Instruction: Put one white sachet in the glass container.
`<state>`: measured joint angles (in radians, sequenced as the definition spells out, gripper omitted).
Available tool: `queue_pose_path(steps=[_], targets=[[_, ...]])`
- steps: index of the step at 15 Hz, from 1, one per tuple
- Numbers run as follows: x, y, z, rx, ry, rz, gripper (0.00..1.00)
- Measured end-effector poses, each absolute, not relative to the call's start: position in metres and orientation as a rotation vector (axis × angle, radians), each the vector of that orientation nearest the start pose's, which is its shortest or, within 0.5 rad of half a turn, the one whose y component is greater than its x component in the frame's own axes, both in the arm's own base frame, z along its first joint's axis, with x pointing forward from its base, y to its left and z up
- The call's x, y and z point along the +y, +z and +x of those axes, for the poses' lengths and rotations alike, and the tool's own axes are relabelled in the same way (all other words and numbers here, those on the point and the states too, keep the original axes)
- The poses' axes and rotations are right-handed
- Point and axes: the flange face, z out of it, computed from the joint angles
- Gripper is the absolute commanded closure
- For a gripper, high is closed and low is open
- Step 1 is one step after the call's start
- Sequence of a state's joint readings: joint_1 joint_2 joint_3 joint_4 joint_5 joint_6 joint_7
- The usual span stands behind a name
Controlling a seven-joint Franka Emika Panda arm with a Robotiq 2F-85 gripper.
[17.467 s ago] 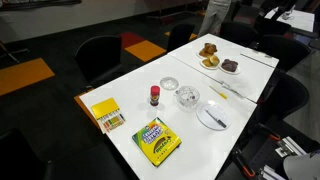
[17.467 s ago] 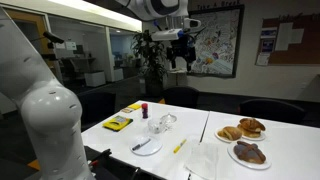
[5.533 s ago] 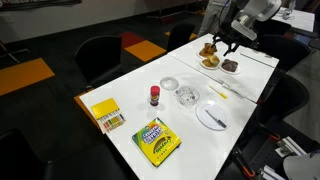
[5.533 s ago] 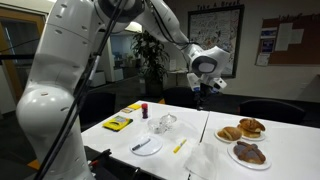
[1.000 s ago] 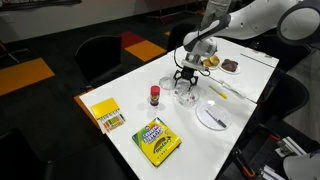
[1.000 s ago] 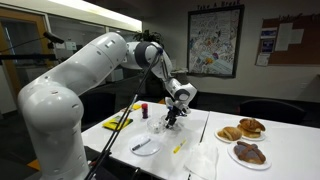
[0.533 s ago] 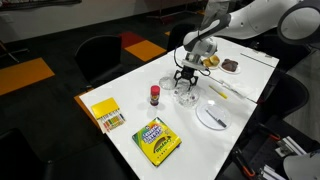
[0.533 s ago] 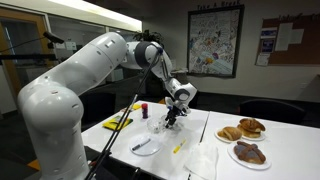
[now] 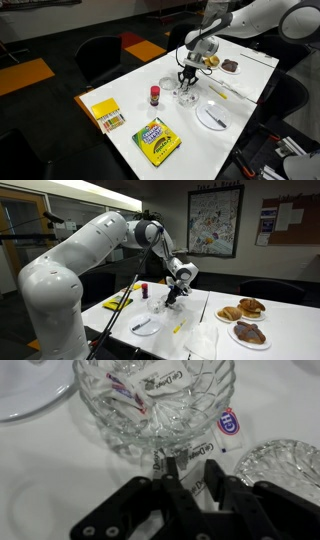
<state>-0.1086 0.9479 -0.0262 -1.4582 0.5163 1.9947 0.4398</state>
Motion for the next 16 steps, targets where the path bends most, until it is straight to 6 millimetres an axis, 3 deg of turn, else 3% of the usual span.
queue_pose_path(steps=[2, 11, 16], targets=[[-0.059, 0.093, 0.665, 1.172, 0.644, -2.476, 1.0], [-0.062, 0.096, 0.666, 1.168, 0.628, -2.482, 0.99], [-0.057, 0.133, 0.674, 1.138, 0.564, -2.5, 0.99]])
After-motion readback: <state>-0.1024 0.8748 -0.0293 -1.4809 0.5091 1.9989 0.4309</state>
